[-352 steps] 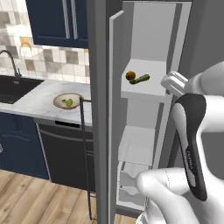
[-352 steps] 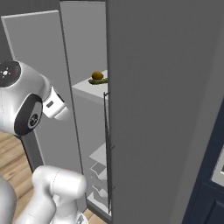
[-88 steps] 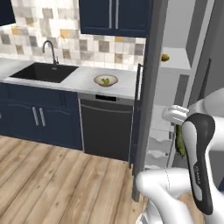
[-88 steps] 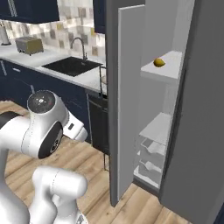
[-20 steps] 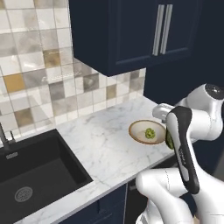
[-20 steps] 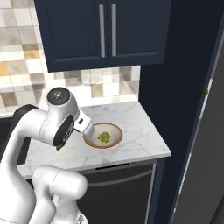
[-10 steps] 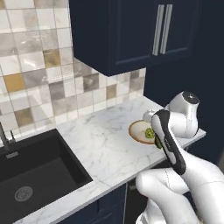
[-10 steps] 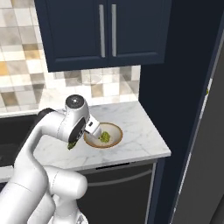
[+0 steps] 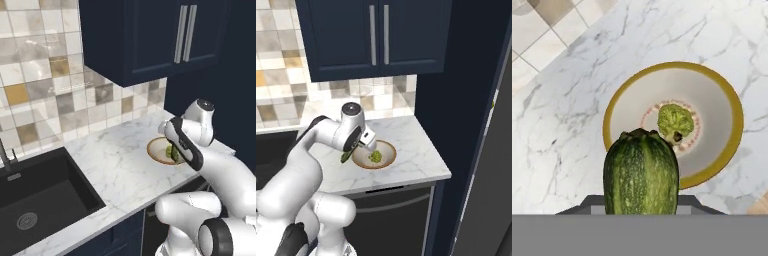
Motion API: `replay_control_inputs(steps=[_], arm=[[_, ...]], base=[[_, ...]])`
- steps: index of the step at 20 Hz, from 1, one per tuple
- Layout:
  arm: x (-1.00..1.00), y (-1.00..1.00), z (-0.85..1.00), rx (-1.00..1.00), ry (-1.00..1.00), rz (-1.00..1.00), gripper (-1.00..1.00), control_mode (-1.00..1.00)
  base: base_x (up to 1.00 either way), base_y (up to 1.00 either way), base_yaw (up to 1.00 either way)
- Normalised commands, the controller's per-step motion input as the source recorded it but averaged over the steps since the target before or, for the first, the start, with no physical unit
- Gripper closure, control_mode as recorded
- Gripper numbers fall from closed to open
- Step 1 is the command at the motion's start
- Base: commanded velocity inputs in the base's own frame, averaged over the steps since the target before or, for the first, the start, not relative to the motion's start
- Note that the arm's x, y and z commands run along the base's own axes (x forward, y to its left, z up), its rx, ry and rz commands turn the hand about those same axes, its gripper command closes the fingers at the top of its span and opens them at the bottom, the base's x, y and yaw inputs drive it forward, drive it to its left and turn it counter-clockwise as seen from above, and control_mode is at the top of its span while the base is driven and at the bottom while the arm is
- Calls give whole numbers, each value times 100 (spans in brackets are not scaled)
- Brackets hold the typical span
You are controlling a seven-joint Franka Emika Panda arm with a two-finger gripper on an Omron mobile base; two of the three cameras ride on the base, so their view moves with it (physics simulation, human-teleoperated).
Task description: Take the squash, broccoli, and lemon from the freezer and place them in the bowl on the counter.
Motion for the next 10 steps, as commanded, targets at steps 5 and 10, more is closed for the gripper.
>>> replay_control_inputs(steps=[5,10], arm=[[54,0,-19,0,9,0,100,-100],[37,-7,-32,1,4,0,100,-100]], base=[[0,0,0],[0,0,0]])
